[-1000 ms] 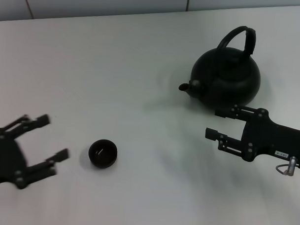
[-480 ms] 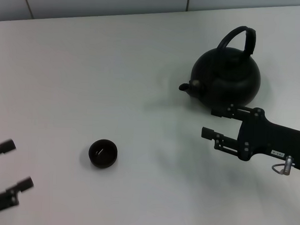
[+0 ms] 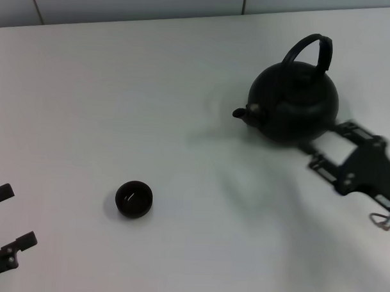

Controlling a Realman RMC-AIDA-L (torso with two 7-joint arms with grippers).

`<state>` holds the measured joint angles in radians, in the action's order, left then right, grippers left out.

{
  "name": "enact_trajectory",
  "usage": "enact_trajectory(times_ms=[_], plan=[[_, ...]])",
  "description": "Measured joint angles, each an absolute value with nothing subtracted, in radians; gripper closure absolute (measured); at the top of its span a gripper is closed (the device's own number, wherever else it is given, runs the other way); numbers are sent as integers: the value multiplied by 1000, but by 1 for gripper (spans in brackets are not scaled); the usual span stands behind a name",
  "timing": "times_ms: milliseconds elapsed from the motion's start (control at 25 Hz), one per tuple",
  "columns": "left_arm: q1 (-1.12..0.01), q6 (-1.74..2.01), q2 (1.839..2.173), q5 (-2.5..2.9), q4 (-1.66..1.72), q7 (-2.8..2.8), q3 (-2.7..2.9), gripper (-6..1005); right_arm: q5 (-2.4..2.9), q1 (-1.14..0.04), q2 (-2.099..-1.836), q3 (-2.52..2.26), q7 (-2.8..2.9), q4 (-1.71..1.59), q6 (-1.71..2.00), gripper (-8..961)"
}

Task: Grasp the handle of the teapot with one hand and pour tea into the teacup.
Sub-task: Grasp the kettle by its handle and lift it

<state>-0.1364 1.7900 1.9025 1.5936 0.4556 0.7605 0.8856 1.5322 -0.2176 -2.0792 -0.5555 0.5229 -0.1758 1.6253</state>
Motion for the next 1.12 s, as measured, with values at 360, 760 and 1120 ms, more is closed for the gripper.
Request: enact_trajectory(times_ms=[360, 760, 1120], plan=[[-135, 1792, 1903, 1594, 456, 761, 874, 187, 1396, -188, -2078, -355, 496, -115, 1627, 350], [-135, 1793, 1908, 1594, 448, 762, 869, 186, 1506, -303, -2071, -354, 736, -294, 1413, 350], [-135, 1792, 1913, 1593, 447, 762, 862, 186, 1594, -389, -2055, -353, 797, -327, 1300, 350]])
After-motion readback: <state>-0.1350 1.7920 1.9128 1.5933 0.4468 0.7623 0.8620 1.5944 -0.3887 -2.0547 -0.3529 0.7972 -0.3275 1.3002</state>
